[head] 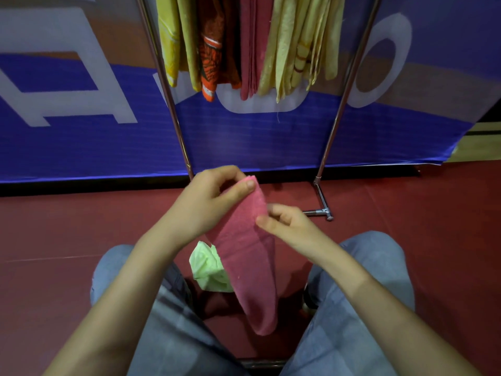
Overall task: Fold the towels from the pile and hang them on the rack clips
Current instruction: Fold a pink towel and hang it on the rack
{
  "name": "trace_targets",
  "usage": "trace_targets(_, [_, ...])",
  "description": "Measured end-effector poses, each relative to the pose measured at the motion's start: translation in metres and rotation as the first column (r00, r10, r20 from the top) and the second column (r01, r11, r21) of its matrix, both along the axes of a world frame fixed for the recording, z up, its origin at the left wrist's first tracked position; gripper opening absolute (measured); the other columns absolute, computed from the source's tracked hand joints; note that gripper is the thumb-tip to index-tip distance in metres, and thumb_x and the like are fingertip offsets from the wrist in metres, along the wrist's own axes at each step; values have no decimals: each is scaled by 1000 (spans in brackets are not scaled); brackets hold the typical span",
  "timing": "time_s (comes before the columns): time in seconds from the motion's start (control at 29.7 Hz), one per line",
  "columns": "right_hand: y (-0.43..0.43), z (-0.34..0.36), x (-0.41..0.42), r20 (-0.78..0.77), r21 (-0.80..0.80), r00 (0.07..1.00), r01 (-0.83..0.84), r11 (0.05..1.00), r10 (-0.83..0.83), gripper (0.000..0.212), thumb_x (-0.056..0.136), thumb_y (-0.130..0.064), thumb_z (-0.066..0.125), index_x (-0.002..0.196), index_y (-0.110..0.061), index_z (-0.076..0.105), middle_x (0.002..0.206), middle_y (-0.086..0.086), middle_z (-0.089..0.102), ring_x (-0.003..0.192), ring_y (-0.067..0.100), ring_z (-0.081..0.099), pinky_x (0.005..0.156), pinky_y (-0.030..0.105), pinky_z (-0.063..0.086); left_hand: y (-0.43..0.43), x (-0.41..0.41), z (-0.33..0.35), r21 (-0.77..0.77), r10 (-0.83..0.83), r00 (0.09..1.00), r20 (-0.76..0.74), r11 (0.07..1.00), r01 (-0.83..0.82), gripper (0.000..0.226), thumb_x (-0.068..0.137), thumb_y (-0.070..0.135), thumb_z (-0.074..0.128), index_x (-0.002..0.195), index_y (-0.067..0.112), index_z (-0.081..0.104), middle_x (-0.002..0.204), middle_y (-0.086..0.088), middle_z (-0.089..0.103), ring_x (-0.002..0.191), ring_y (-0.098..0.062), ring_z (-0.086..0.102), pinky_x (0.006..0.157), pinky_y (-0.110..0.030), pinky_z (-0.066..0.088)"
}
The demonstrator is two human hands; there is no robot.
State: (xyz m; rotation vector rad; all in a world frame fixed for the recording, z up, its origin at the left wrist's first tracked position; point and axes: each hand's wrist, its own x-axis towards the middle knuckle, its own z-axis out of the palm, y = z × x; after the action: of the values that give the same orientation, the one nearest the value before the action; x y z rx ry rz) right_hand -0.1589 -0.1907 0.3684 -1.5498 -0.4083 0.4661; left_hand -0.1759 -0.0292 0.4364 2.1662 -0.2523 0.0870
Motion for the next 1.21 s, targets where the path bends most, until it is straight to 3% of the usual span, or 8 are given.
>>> trace_targets(0.27, [-8,-44,-12,-103,-178,993,-71,981,53,19,86,-3,55,94,14,57,77,4,51,68,7,48,63,19,38,26,4,4,130,109,983,150,983,-129,19,85,37,56,68,28,54,61,10,53,55,4,49,55,-12,37])
trace_targets(0.4, [-8,-25,-9,-53,-110,993,-109,988,104,17,82,-10,58,80,7,58,74,4,48,69,6,42,60,15,34,35,0,-15,257,50,999,18,965,-53,39,69,60,41,89,30,56,84,9,61,79,-5,58,73,-27,46])
trace_targets(0.54, [-9,3,-5,-68,-73,968,-248,966,243,21,85,2,54,78,-16,61,61,-19,63,63,-9,53,63,7,41,11,-4,-25,141,-175,982,-69,973,183,43,78,52,41,99,20,59,93,17,58,83,13,54,75,-3,38])
trace_targets(0.67, [-13,18,-4,-78,-35,962,-264,964,261,10,77,-10,57,80,-16,64,66,-16,67,70,-8,58,69,8,45,-11,-8,-31,19,-236,968,-90,971,239,55,77,58,31,82,11,59,77,-7,61,68,-10,52,69,-28,44])
trace_targets(0.81, [-20,19,-4,-97,-60,941,-331,942,325,5,73,-22,65,75,-17,67,70,-10,64,70,3,56,68,15,45,-20,-11,-32,-18,-171,983,-60,985,170,41,83,48,40,52,21,38,47,12,37,48,-2,34,49,-15,29])
trace_targets(0.98, [-23,3,-9,-245,-68,895,-400,914,373,62,50,-58,76,90,-12,66,75,-14,68,72,-3,61,69,11,48,-20,-12,-6,-211,-170,982,-80,966,150,48,85,43,48,50,13,35,44,12,25,43,-1,20,41,-15,21])
trace_targets(1.11, [-28,-25,-15,-307,-141,899,-367,920,311,10,69,-20,73,75,-24,67,64,-22,68,62,-8,61,61,8,46,-6,-3,38,-320,-41,997,-62,947,19,57,77,45,53,49,-4,41,44,-1,34,40,-7,28,39,-13,28])
trace_targets(1.21, [-30,-33,-14,-363,-197,891,-360,912,273,29,82,-3,59,69,-26,69,62,-22,68,61,-9,61,61,7,46,11,2,59,-225,-9,1000,-12,974,6,44,73,44,45,47,9,39,37,8,33,36,-1,28,37,-11,28])
